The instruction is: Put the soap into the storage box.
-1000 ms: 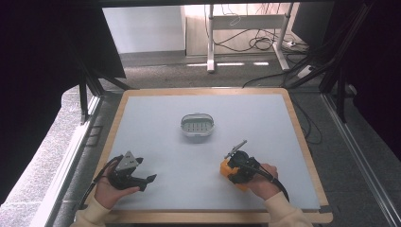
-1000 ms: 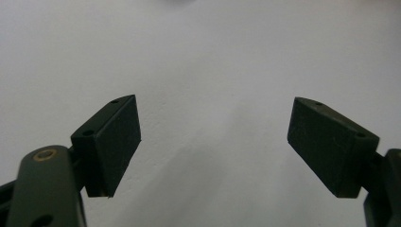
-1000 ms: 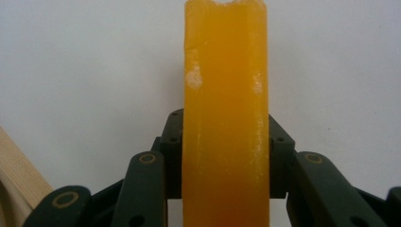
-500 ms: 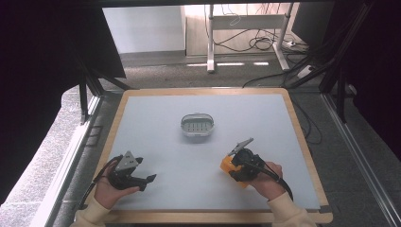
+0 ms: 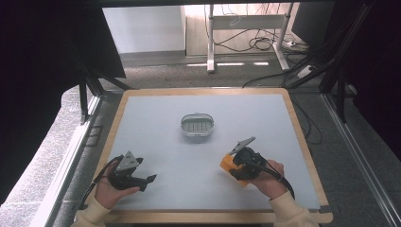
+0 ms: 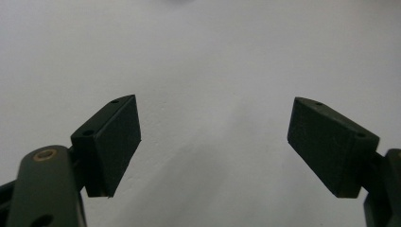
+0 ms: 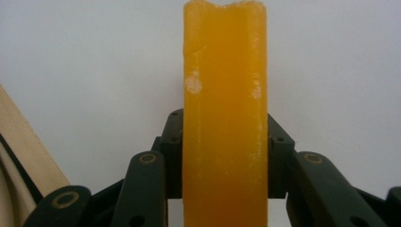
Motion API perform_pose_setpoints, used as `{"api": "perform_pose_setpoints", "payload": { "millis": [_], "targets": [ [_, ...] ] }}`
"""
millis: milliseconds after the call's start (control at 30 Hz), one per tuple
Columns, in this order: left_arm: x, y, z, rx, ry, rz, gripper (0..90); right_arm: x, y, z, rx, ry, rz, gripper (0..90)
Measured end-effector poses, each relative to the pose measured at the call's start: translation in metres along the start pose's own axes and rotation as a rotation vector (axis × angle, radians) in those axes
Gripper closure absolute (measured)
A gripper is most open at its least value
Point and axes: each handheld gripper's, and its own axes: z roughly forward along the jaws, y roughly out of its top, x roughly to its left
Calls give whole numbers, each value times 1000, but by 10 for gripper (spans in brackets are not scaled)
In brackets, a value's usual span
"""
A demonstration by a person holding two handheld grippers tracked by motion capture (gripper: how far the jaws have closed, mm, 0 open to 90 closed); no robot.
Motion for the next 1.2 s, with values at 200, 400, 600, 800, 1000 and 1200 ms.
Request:
{"api": "perform_pose_setpoints", "payload": {
  "millis": [200,400,600,800,1000,1200],
  "targets": [
    [0,0,0,1,-2,-1,181,-3,5,-3,-7,2,-13,617],
    [0,0,0,0,-3,1,181,-7,10,-4,-21,18,-21,617],
    [0,0,0,-4,-3,-6,181,-13,15,-7,-38,27,-24,617],
    [0,0,1,2,-4,-3,181,-16,20,-12,-56,33,-34,617],
    [0,0,0,-1,-3,-6,181,-20,26,-15,-66,32,-45,617],
    [0,0,1,-2,-3,-8,181,-26,31,-17,-89,39,-39,616]
  ]
}}
